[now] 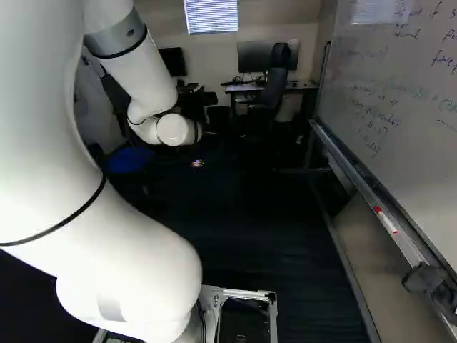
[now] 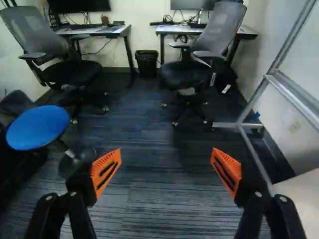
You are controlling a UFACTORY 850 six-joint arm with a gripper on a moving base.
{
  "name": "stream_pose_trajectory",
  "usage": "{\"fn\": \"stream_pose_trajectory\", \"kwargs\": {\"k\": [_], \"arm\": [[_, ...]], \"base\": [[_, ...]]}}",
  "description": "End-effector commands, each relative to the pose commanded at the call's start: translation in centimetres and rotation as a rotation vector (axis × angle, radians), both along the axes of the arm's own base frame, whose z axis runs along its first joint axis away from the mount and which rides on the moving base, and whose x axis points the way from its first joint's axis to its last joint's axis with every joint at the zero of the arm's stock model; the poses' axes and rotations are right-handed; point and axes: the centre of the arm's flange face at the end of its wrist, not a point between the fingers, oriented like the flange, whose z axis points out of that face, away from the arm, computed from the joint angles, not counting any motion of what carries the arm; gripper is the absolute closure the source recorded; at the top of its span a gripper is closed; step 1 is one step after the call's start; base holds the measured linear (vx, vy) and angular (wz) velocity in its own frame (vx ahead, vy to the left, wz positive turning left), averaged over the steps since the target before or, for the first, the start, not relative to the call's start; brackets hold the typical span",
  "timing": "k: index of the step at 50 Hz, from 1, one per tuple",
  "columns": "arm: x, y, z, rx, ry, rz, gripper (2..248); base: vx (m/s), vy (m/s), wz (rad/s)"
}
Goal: Open the door and move inside
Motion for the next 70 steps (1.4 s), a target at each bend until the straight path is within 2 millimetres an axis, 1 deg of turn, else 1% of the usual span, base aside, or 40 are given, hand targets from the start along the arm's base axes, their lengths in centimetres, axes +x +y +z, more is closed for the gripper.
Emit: {"fn": "stream_pose_trajectory", "kwargs": {"k": [41,70], "arm": [[0.0,0.0,0.0,0.0,0.0,0.0,3],[0.0,0.0,0.0,0.0,0.0,0.0,3]], "base": [[0.18,0.006,-0.001],[0.004,0.0,-0.001]]}}
